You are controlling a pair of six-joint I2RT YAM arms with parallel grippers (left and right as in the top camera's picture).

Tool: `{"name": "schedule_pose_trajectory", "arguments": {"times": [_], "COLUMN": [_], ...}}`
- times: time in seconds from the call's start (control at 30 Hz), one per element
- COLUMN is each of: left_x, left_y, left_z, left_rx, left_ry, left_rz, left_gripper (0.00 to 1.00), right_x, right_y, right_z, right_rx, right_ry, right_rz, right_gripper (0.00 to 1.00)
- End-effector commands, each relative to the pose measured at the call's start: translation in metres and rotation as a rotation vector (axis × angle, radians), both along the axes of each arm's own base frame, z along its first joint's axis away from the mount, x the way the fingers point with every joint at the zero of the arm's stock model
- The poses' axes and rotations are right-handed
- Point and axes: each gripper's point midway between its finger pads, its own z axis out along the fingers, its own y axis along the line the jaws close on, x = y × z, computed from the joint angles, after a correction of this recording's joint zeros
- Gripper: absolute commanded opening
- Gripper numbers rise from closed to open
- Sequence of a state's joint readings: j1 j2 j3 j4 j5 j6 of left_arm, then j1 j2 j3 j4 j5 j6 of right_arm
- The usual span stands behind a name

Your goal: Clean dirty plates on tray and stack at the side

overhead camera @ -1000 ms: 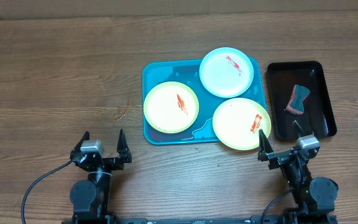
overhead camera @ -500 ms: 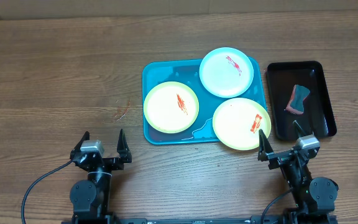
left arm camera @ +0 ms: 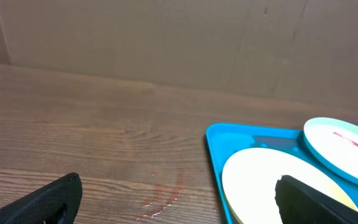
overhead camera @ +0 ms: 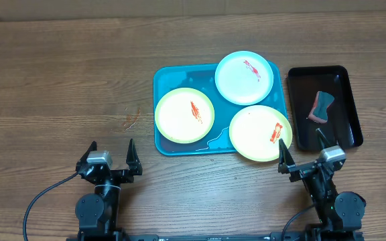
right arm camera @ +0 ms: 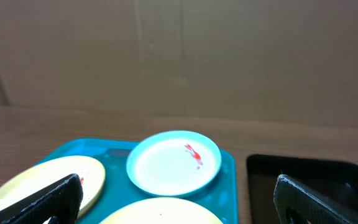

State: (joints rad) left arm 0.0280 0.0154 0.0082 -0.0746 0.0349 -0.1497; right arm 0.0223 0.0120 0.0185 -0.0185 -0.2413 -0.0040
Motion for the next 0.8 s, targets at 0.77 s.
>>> {"name": "schedule_pose_trajectory", "arguments": {"times": [0.77], "left_x": [-0.043], "left_y": [-0.034], "left_z": [0.104], "left_rx": [-0.012], "left_ry": [-0.047], "left_rz": [-0.191], "left_gripper": [1.0], "right_x": [-0.012], "right_y": [0.017], "right_z": [0.051], "right_rx": [0.019], "right_ry": [-0.002], "right_rz": [0.106], "right_gripper": [1.0]}}
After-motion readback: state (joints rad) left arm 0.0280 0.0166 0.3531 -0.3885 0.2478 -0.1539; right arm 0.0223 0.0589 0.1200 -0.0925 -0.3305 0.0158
